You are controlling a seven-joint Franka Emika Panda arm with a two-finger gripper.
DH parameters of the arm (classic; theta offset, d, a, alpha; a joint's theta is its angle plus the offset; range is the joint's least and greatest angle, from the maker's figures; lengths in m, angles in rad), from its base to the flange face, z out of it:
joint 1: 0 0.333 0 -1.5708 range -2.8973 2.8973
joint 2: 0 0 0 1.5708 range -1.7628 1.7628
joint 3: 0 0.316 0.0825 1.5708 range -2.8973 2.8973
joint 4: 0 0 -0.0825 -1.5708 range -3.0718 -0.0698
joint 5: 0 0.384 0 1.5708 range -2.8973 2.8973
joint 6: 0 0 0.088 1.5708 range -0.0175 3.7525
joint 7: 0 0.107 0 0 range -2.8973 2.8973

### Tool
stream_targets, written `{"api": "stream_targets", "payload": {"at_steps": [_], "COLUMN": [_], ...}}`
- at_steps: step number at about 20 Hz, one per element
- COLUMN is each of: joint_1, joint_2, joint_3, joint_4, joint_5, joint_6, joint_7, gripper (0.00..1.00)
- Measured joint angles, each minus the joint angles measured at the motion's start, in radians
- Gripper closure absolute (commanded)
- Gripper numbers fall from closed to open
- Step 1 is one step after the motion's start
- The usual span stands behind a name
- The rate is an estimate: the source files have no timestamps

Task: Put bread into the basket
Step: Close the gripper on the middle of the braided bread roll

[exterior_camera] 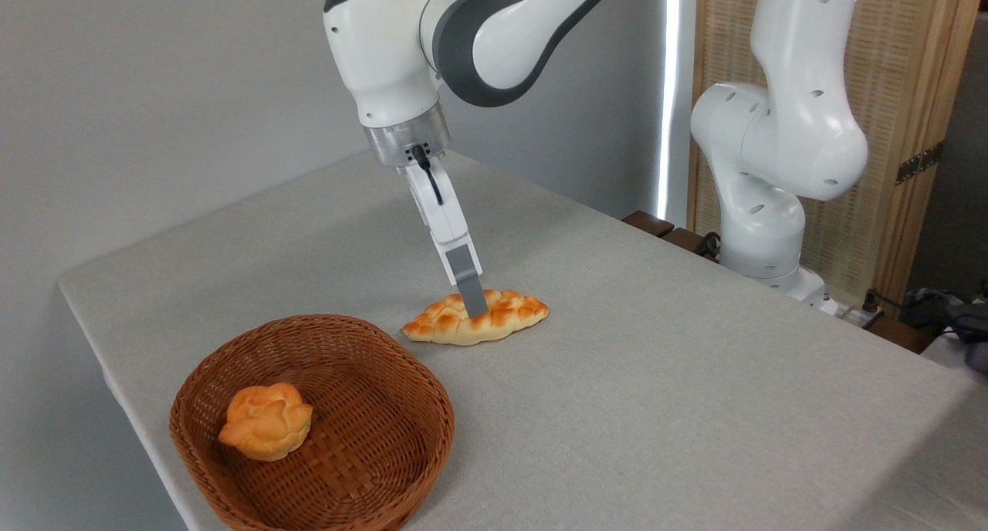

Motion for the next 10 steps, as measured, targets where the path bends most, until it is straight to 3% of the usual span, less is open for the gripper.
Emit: {"api": "stream_targets", "payload": {"at_steps": [3,10], "joint_1": [0.000,0.000], "joint_2": [0.005,0.008], "joint_3": [-0.004,-0.005], "joint_4": [-0.007,-0.022], "joint_5": [0.034,0.038], "joint_6": [0.005,0.005], "joint_7": [0.000,0.040], "gripper": [0.00,0.00]}}
